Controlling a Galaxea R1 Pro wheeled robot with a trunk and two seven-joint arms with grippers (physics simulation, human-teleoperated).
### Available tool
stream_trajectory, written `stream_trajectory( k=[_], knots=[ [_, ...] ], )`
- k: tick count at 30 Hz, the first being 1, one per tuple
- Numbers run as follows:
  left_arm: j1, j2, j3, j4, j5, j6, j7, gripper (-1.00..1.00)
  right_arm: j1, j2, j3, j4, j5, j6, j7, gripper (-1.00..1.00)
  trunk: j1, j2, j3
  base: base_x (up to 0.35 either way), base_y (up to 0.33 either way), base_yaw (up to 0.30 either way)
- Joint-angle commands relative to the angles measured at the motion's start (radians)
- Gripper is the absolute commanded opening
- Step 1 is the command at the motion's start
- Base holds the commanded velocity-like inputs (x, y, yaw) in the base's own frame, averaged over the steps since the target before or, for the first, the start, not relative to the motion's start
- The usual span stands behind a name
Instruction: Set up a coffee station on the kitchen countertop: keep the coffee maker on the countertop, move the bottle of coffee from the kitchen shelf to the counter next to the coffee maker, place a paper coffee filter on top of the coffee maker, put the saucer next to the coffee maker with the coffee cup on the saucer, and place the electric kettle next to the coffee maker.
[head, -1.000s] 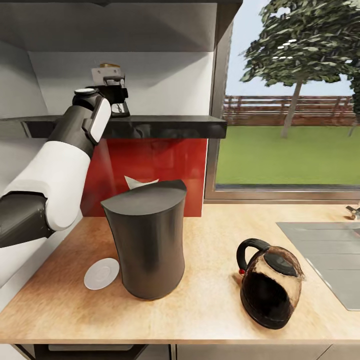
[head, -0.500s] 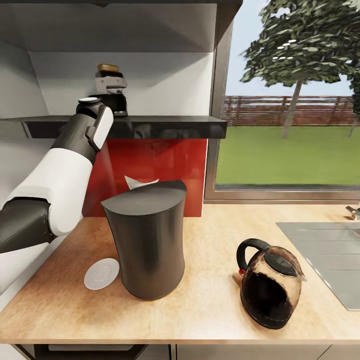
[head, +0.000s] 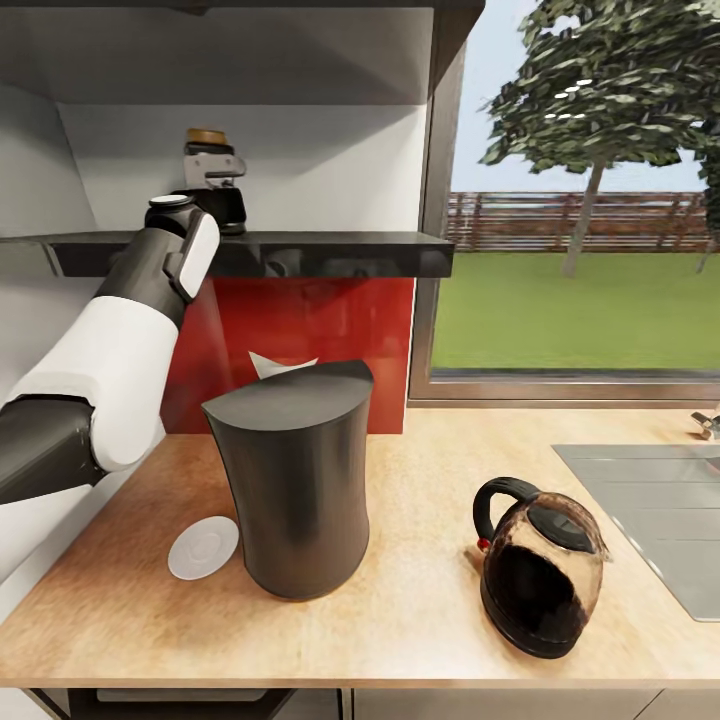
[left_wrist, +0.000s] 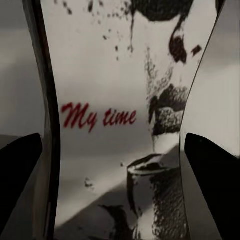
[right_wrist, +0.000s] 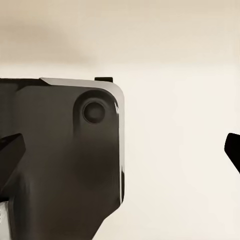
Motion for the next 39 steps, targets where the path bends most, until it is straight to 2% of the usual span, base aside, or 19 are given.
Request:
stream_trajectory(
  k=[1,10,29,39],
  knots=[
    [0.000,0.002,-0.003,0.001,0.001,0.007,0.008,-1.00,-0.001,0.000,0.000,0.001,0.000,-0.003,-0.001,1.00,0.001,-0.001,-0.003,0.000,0.000,0.000],
    [0.000,0.001,-0.003,-0.047,0.003,0.015,0.009,-1.00,-0.001,0.001,0.000,0.001,0.000,-0.003,-0.001,1.00,0.001,-0.001,-0.003,0.000,0.000,0.000],
    [-0.002,-0.001,-0.006,-0.053,0.003,0.041,0.009,-1.00,-0.001,0.001,0.000,-0.001,-0.001,-0.003,-0.001,1.00,0.001,-0.001,-0.003,0.000,0.000,0.000],
    [-0.002,-0.001,-0.008,-0.053,0.003,0.042,0.009,-1.00,-0.001,0.001,0.002,-0.001,0.000,-0.002,-0.001,1.00,0.001,-0.001,-0.003,-0.254,-0.002,0.000]
  ],
)
